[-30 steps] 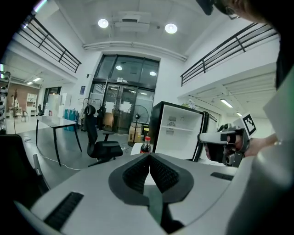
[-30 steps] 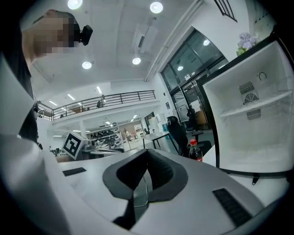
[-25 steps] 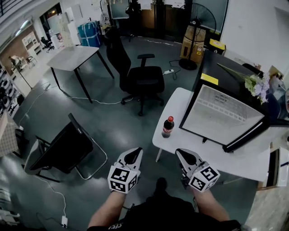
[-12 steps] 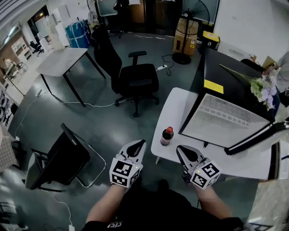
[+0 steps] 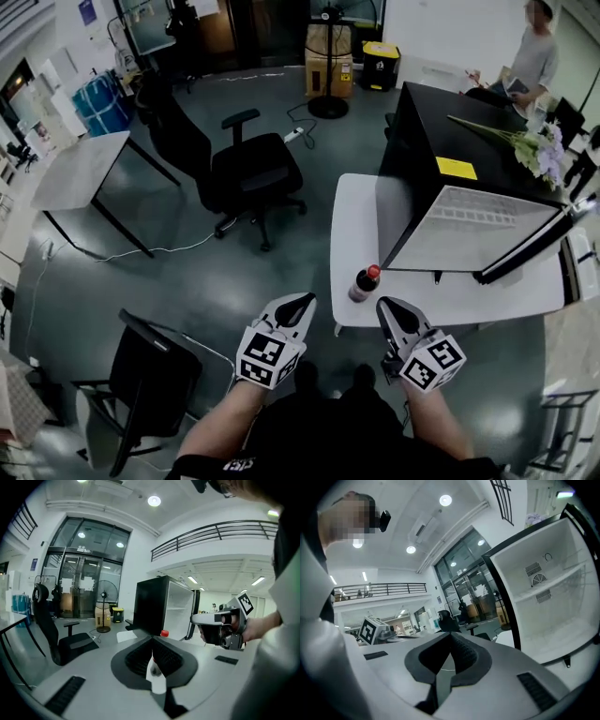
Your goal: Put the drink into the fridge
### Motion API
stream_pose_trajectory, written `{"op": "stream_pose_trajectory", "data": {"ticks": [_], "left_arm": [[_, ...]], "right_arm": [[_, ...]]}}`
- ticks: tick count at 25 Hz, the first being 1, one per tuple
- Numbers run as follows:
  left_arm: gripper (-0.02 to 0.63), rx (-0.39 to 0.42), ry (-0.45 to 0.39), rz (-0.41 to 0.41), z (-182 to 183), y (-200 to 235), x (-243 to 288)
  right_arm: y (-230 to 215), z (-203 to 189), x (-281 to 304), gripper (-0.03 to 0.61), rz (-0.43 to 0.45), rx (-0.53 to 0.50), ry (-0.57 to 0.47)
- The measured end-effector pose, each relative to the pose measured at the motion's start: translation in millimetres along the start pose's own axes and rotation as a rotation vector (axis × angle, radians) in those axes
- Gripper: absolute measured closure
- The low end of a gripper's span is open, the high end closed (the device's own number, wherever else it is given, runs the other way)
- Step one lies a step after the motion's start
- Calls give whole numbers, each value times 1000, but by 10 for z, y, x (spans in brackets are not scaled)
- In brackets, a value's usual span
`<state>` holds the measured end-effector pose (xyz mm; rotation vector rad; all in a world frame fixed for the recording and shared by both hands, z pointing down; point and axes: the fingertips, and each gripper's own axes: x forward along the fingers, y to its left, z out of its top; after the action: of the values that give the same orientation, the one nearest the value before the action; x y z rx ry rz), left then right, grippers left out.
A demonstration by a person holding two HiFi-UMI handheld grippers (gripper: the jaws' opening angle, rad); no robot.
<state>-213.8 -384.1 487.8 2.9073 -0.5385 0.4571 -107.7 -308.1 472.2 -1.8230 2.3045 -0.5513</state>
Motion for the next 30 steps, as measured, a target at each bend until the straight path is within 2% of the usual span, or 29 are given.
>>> {"op": "stream_pose_trajectory", "data": {"ticks": [4,8,14,18,21,25,30], "left_arm": [[597,-10,20,-43,-96,94,92],[595,-10,-3,-80,-55,-44,240],[595,29,-47,-95,81,-377,391],[595,17,8,-95,-94,-505,535],[595,68,69,-86,-295,-551,654],[595,68,59,-95,-392,-574,845],[592,82,50,-154,-496,-571,1056]], "right_arm": [[39,-64,-15,565,-49,7,-2],[-9,-74,-189,566,-78,-12,11],[-68,-41,-551,566,-61,-31,-5],[-221,-265,-791,565,-82,11,12],[-375,-400,-942,566,-124,32,2],[-653,-471,-946,565,-161,44,14],[-741,-416,-770,566,-173,49,13]]}}
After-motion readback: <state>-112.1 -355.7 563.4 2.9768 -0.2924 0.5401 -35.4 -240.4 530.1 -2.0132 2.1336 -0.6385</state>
